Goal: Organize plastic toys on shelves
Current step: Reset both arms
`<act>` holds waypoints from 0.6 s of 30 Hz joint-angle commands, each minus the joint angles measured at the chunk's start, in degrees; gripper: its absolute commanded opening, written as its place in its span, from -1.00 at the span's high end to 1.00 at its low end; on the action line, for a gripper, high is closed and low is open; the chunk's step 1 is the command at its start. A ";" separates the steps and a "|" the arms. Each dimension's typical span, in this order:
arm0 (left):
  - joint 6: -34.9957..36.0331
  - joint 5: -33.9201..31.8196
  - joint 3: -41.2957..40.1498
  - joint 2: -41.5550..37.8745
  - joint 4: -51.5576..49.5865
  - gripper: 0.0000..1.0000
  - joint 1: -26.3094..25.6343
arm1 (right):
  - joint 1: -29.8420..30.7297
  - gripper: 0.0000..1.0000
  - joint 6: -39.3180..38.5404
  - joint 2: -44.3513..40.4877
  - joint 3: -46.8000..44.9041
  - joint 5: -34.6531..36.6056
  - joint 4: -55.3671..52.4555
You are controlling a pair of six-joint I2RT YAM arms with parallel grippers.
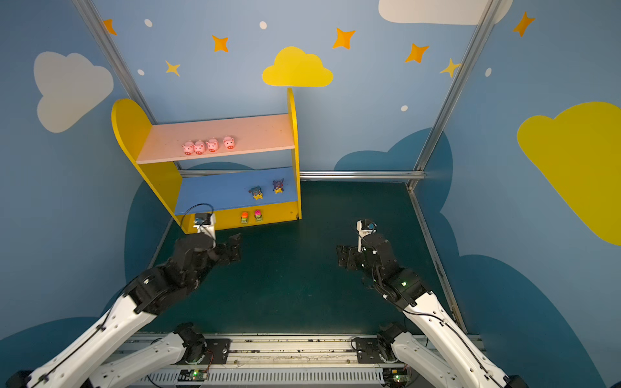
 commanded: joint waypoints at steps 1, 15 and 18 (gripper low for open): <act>-3.54 -7.53 -5.49 -4.57 0.93 -0.99 0.38 | -0.06 -0.68 0.46 0.50 -2.14 2.65 -0.61; 3.39 -14.83 -24.83 -2.84 25.17 -1.00 10.53 | -1.36 -0.78 -3.68 10.99 -5.45 9.13 2.68; 5.23 -7.12 -28.57 -0.96 33.57 -1.00 17.39 | -2.30 -0.79 -5.52 10.62 -8.80 7.93 7.32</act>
